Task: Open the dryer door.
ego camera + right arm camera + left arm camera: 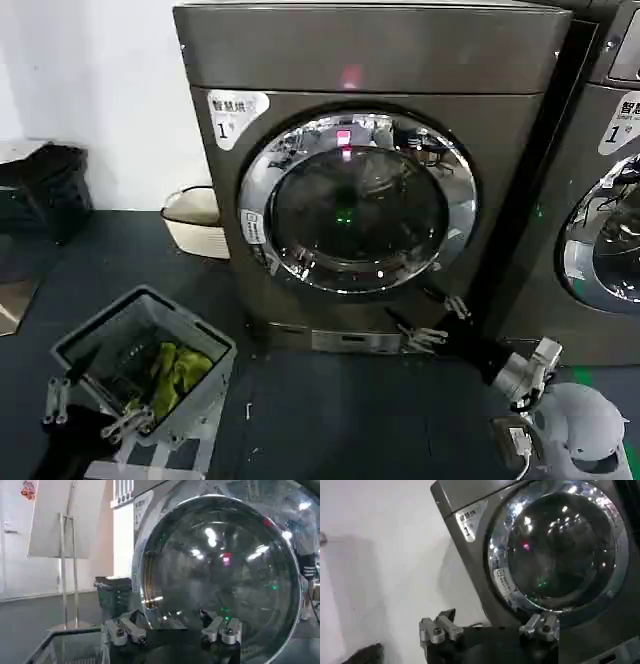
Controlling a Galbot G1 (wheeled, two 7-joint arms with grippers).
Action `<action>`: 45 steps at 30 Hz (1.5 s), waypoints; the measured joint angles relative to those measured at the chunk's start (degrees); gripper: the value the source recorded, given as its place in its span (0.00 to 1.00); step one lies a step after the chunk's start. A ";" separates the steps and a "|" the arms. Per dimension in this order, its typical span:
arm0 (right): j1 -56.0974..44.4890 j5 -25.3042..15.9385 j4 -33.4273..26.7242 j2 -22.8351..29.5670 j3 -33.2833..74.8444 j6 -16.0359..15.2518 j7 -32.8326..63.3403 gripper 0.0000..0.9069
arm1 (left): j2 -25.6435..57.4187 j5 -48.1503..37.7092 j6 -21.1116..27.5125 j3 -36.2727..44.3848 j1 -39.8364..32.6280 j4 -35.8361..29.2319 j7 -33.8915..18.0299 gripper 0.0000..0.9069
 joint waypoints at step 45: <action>39.59 -0.25 -31.96 2.93 -39.91 6.44 10.33 1.00 | -4.02 2.21 1.82 4.18 -0.74 -0.56 -0.55 1.00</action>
